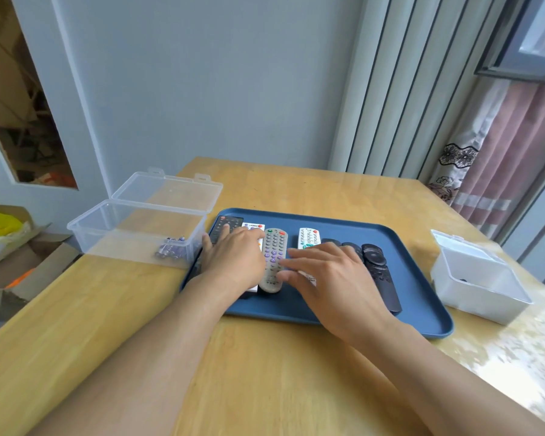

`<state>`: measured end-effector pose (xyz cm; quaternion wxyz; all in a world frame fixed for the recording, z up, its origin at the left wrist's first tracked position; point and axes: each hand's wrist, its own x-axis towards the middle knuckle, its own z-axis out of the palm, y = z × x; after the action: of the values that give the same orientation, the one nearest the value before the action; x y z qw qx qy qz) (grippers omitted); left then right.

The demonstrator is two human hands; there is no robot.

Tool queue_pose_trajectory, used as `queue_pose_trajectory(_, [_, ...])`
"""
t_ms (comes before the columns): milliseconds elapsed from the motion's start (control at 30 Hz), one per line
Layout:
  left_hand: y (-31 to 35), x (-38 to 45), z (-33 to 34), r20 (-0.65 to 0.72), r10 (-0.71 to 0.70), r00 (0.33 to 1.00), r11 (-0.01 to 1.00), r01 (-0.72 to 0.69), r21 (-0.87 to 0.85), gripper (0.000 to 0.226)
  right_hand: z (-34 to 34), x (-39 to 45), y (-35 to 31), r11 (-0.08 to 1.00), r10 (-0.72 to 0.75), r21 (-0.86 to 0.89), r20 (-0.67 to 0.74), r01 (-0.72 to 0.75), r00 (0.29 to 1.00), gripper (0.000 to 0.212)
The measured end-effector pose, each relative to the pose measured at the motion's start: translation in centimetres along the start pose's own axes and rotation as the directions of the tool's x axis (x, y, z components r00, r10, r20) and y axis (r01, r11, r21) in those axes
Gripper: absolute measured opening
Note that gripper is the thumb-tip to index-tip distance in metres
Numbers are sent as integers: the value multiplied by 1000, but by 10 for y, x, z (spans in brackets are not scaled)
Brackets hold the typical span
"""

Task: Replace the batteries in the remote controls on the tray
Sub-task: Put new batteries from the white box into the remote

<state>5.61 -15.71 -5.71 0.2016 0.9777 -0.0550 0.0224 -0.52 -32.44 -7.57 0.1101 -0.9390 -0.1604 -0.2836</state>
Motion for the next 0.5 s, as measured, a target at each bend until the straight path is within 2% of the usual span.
queue_pose_trajectory(100, [1, 2, 3, -9, 17, 1000, 1000, -17, -25, 53, -6, 1, 2, 981, 151, -143, 131, -132, 980, 58])
queue_pose_trajectory(200, [3, 1, 6, 31, 39, 999, 999, -40, 10, 47, -5, -3, 1, 981, 139, -165, 246, -99, 959, 73])
queue_pose_trajectory(333, [2, 0, 8, 97, 60, 994, 992, -70, 103, 50, -13, -3, -7, 988, 123, -117, 227, -98, 966, 58])
queue_pose_trajectory(500, [1, -1, 9, 101, 54, 993, 991, -66, 120, 51, -15, -4, -18, 971, 167, -203, 176, -130, 970, 64])
